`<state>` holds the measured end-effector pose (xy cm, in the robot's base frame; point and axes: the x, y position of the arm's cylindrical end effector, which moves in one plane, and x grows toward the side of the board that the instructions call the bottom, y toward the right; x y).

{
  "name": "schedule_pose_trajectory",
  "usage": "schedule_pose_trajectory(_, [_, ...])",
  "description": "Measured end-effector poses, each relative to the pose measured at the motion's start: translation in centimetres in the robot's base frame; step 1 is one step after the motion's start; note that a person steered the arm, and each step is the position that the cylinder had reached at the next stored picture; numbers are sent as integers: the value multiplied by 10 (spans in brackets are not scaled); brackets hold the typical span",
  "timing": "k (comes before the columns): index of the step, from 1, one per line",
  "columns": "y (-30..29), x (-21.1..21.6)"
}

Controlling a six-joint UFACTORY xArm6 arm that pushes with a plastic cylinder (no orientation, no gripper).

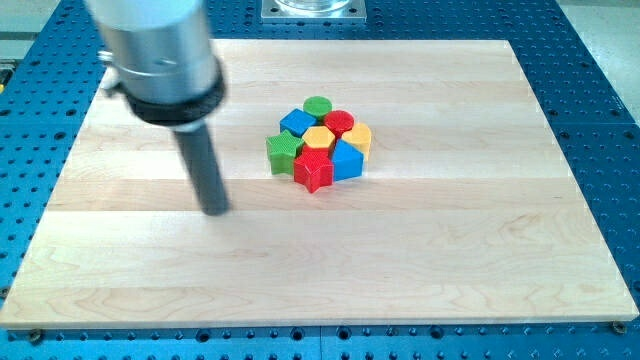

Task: Push the red star into the hexagon

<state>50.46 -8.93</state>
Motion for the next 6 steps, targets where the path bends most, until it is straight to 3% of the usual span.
schedule_pose_trajectory(2, [76, 25])
schedule_pose_trajectory(4, [107, -43])
schedule_pose_trajectory(6, [101, -60])
